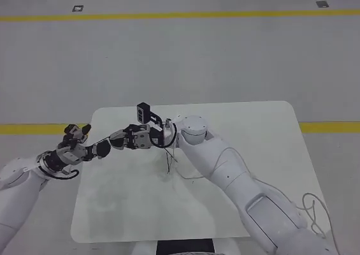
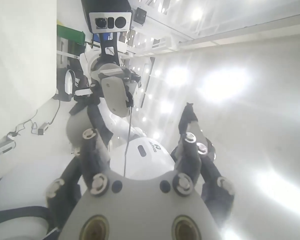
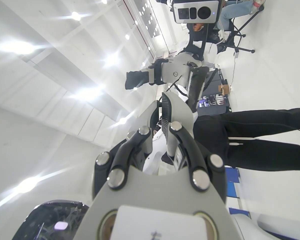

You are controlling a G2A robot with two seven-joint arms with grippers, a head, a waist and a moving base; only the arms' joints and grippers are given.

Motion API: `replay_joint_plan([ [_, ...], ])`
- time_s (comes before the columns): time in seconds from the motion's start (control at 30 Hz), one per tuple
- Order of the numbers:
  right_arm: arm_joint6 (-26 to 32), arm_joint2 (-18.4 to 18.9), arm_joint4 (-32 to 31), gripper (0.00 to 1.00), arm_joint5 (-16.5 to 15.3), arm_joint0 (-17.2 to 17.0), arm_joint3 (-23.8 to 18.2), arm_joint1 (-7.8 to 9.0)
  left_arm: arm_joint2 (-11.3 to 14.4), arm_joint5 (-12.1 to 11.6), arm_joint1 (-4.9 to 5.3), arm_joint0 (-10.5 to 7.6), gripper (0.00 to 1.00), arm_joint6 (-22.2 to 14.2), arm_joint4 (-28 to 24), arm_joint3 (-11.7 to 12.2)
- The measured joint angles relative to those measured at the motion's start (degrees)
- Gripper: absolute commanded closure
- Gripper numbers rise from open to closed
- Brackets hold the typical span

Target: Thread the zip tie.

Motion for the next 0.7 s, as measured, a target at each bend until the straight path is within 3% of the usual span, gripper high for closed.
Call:
replay_joint_plan([
  [0.23,-0.19,-0.08,-0.88,1.00,0.71,-0.43,-1.18,0.38,-0.12,0.18,-0.49,0.01,0.96,0.39,0.97,-0.21],
  [0.33,-0.23,-0.16,-1.23,1.00,0.91,-0.52,-1.59,0.51,-0.27,0.09,-0.64,0.08,0.99,0.66,1.76,-0.21],
  [0.53,-0.44,-0.35,-1.45,1.00,1.07,-0.66,-2.25,0.65,-0.72,0.00,-0.89,0.27,1.00,1.71,3.47,-0.42],
  [0.7,-0.70,-0.48,-1.47,1.00,1.01,-0.70,-2.54,0.73,-1.07,0.15,-1.07,0.44,0.94,2.07,4.55,-0.56],
])
